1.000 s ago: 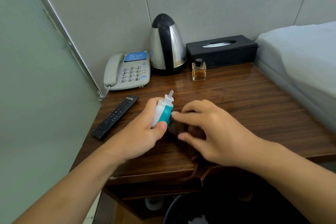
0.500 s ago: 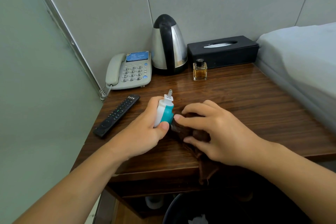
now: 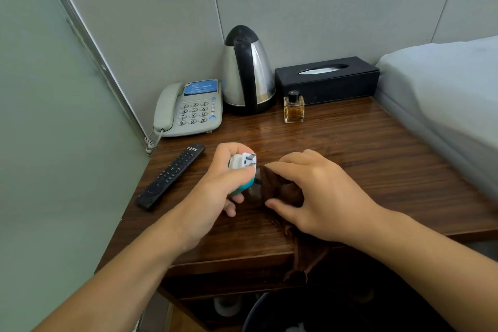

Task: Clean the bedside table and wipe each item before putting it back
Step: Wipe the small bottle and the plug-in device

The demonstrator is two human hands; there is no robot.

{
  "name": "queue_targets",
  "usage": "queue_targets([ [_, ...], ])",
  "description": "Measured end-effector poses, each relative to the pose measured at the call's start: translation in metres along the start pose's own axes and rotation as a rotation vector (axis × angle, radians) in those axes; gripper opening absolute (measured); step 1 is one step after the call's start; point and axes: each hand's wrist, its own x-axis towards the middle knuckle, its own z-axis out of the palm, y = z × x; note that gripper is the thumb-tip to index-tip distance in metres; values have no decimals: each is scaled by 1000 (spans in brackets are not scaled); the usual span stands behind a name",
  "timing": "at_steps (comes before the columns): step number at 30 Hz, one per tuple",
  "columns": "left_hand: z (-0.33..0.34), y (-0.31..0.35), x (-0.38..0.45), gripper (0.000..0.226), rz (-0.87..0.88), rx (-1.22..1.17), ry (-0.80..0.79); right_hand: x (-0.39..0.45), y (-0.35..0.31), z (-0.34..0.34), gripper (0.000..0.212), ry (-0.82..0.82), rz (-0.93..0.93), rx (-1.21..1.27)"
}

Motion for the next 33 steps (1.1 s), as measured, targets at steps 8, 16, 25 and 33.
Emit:
queue_targets([
  [8, -1, 9, -5, 56, -148, 123, 33, -4, -3, 2, 51, 55, -125, -81],
  [16, -7, 10, -12, 69, -56, 192, -130, 12, 1, -14, 44, -104, 16, 191],
  [25, -13, 5, -17, 91, -91, 361, -231, 2, 3, -11, 61, -136, -57, -48],
  [33, -18, 0, -13, 55, 33, 443, -139, 8, 10, -11, 54, -151, -64, 109],
])
